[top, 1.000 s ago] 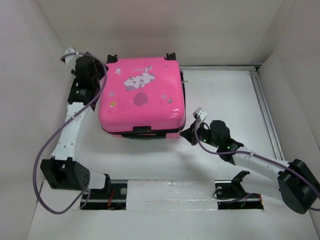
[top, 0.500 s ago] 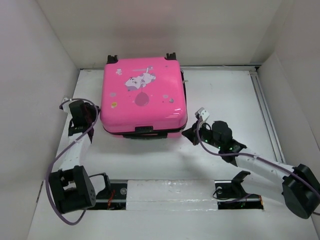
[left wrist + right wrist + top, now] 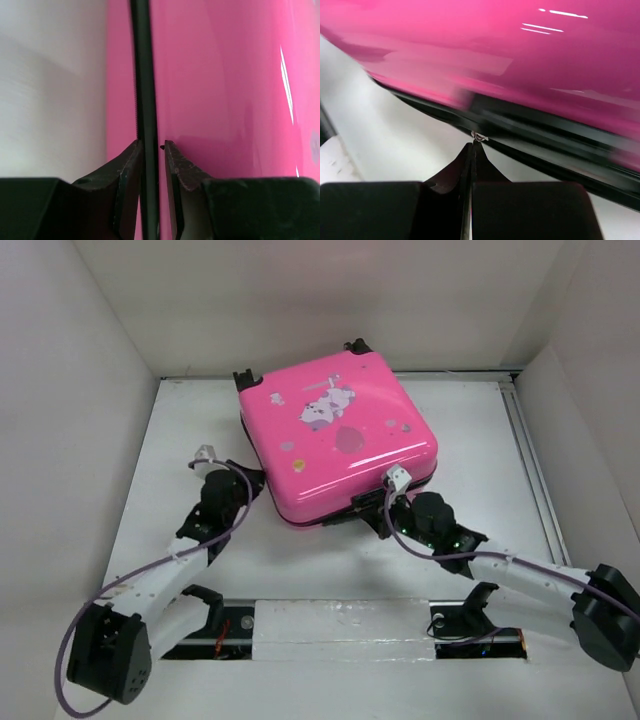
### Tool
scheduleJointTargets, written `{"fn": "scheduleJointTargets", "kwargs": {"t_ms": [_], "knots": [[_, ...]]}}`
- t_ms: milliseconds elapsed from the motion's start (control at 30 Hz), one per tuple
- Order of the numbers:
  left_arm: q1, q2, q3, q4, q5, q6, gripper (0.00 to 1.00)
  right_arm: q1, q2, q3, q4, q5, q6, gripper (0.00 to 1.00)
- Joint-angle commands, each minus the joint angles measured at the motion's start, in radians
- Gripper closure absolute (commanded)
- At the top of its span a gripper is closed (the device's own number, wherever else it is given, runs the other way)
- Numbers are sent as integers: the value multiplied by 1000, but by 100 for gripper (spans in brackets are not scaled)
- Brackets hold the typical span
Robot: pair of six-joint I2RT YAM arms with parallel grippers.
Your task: Pack the luggage
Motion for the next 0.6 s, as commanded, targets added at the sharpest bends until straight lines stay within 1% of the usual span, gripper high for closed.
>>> {"fn": "scheduleJointTargets", "kwargs": {"t_ms": [0,33,67,133,167,267,300,333,400,467,533,567], "knots": [[-235,-22,-26,92,89,-125,79,110,25,36,109,-38,81,100],[-281,-22,-26,101,65,-145,79,135,37,36,120,-38,92,100],[-371,-22,-26,115,9,-159,79,188,46,46,132,-17,101,100],[-460,-22,-26,138,-56,-180,79,249,71,56,144,10,133,100],[-537,1,-11,162,-107,-194,79,312,71,56,160,40,145,100],[-629,47,23,196,-156,-194,79,397,122,56,174,92,196,100],[-680,88,45,228,-177,-194,79,437,131,56,183,124,196,100],[-697,113,58,245,-178,-183,79,449,131,56,183,157,220,100],[-723,171,81,270,-178,-183,79,449,131,56,157,168,221,100],[-723,181,94,270,-165,-183,79,449,111,56,139,191,221,100],[-723,160,105,259,-174,-142,75,449,64,56,71,214,212,100],[-723,147,115,244,-175,-124,72,449,45,56,50,214,211,100]]}}
